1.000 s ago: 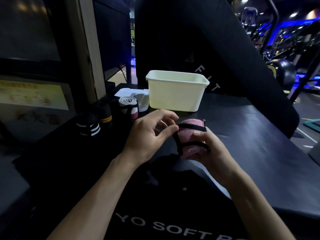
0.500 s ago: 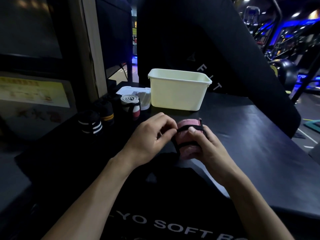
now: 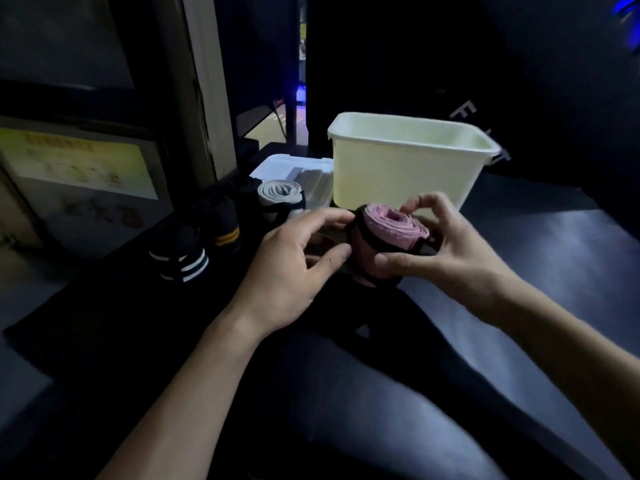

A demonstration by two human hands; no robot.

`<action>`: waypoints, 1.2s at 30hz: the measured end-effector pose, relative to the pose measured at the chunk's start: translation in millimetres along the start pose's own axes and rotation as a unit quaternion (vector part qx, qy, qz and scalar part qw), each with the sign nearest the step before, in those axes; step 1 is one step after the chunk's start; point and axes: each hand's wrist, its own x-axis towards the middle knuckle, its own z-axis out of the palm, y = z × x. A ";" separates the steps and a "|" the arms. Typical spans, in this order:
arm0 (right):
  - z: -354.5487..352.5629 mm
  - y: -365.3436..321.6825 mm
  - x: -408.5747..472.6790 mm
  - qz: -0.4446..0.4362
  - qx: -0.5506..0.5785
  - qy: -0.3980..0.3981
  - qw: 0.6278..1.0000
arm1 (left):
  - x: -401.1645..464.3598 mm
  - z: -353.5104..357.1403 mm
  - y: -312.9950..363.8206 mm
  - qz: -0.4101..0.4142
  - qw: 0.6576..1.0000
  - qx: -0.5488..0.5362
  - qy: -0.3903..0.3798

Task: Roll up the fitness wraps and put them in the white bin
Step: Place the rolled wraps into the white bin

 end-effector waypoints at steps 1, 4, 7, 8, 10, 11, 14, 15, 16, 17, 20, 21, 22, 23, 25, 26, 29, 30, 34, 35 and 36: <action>-1.5 4.8 15.5 -0.010 -0.023 -0.019 1.000 | 5.2 -0.1 -6.3 0.000 1.000 0.024 0.009; -5.3 24.4 58.9 -0.038 -0.072 -0.084 0.993 | 15.1 0.2 -25.1 -0.020 0.996 0.079 0.029; -4.8 45.2 83.7 -0.068 -0.104 -0.137 0.983 | 7.3 -0.8 -38.1 -0.083 0.994 0.059 0.038; -3.8 50.8 87.1 -0.079 -0.120 -0.148 0.979 | 2.5 -0.4 -39.9 -0.105 0.993 0.046 0.041; -3.6 54.9 87.9 -0.089 -0.136 -0.167 0.973 | -5.2 2.2 -40.2 -0.156 0.987 0.027 0.034; -5.7 53.8 88.2 -0.087 -0.134 -0.178 0.971 | -6.5 2.6 -39.0 -0.178 0.983 0.028 0.029; -15.6 41.6 87.8 -0.058 -0.117 -0.209 0.969 | -2.0 -2.6 -25.7 -0.257 0.966 -0.009 0.020; -16.9 37.2 87.1 -0.044 -0.115 -0.211 0.970 | 2.2 -5.7 -18.0 -0.290 0.956 -0.033 0.018; -15.9 32.1 86.1 -0.024 -0.111 -0.207 0.972 | 7.5 -9.4 -8.9 -0.325 0.944 -0.053 0.011; -12.4 27.1 84.5 -0.003 -0.107 -0.197 0.975 | 12.2 -13.2 0.3 -0.354 0.933 -0.063 0.003; -1.4 9.2 82.6 0.048 -0.109 -0.200 0.973 | 29.5 -24.8 24.0 -0.413 0.908 -0.062 -0.023; -0.5 2.5 83.4 0.061 -0.120 -0.221 0.966 | 34.9 -27.9 29.3 -0.427 0.902 -0.053 -0.035; -2.8 -6.4 85.3 0.072 -0.134 -0.242 0.958 | 40.8 -31.0 35.2 -0.437 0.897 -0.041 -0.046; -8.2 -17.2 89.4 0.076 -0.147 -0.252 0.953 | 47.6 -33.7 40.6 -0.446 0.893 -0.028 -0.055; -26.9 -43.6 104.9 0.062 -0.177 -0.212 0.959 | 62.1 -37.1 50.5 -0.461 0.885 -0.013 -0.068; -38.3 -56.9 115.3 0.057 -0.198 -0.168 0.964 | 68.3 -37.5 54.7 -0.461 0.884 -0.003 -0.073; -71.1 -82.4 150.6 0.112 -0.262 -0.040 0.958 | 82.5 -37.2 59.4 -0.438 0.888 0.072 -0.122; -78.0 -84.4 158.8 0.150 -0.289 -0.032 0.945 | 86.2 -35.5 59.6 -0.424 0.886 0.105 -0.155; -81.7 -75.2 166.5 0.239 -0.431 -0.133 0.860 | 103.0 -20.8 59.0 -0.394 0.849 0.241 -0.259; -81.6 -71.7 166.1 0.233 -0.459 -0.135 0.847 | 106.0 -16.6 58.2 -0.387 0.844 0.264 -0.261; -82.4 -68.8 166.9 0.227 -0.487 -0.133 0.833 | 107.5 -13.0 57.2 -0.378 0.844 0.280 -0.259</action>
